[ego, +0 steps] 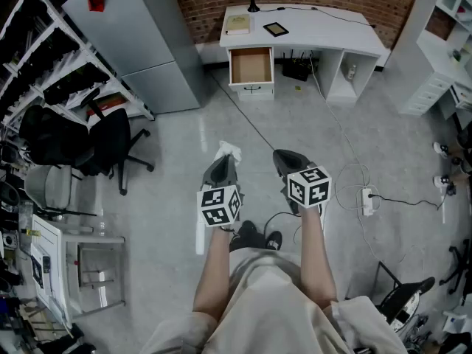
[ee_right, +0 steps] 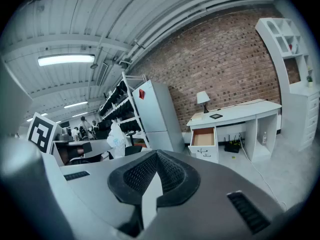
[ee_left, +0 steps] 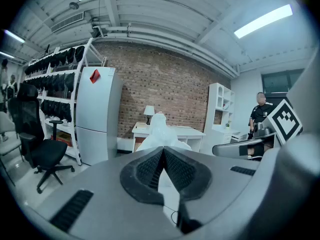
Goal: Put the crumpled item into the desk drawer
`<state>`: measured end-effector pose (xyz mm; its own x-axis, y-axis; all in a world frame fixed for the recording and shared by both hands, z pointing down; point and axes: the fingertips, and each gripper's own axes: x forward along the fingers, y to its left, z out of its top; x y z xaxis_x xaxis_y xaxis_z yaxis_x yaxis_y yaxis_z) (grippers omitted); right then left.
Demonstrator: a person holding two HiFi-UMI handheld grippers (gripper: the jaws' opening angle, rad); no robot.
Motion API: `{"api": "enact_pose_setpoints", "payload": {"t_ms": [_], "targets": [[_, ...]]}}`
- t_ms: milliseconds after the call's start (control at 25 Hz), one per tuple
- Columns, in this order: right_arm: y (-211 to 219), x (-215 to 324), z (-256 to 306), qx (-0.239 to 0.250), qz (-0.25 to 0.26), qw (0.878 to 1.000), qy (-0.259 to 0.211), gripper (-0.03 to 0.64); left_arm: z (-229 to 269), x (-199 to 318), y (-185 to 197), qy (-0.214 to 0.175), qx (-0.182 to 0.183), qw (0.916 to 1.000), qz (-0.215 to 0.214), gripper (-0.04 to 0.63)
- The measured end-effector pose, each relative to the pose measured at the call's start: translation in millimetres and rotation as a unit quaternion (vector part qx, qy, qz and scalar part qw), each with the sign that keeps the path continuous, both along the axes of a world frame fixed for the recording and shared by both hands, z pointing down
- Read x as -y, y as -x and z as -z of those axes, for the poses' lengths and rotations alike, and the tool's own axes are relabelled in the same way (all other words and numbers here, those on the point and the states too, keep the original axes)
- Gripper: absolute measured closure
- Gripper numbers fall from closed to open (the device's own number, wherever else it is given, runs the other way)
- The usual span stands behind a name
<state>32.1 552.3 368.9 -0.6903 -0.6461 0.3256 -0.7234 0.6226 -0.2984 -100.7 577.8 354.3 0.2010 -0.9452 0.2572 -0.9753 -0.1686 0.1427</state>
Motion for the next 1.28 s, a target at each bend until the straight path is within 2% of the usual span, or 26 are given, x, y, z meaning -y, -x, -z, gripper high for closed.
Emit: {"api": "enact_pose_setpoints", "payload": {"t_ms": [480,640,840,1080,1280], "targets": [[-10,3,17,-0.010,0.001,1.000,-0.023,0.594,6,9,-14,-0.005,0.012,0.9998,-0.017,0.578],[-14,3,14,-0.040,0.016,0.999,-0.023,0.594,8,14,-21,-0.008,0.019,0.9995,-0.026,0.578],[-22,13,17,-0.074,-0.004,0.997,-0.030,0.594,11,23,-31,-0.009,0.023,0.9992,-0.033,0.579],[-31,22,13,-0.064,-0.019,0.998,-0.004,0.594,15,29,-34,-0.014,0.030,0.9989,-0.034,0.578],[-37,32,17,-0.009,-0.033,0.999,0.024,0.595,16,35,-31,-0.014,0.035,0.9988,-0.032,0.578]]}}
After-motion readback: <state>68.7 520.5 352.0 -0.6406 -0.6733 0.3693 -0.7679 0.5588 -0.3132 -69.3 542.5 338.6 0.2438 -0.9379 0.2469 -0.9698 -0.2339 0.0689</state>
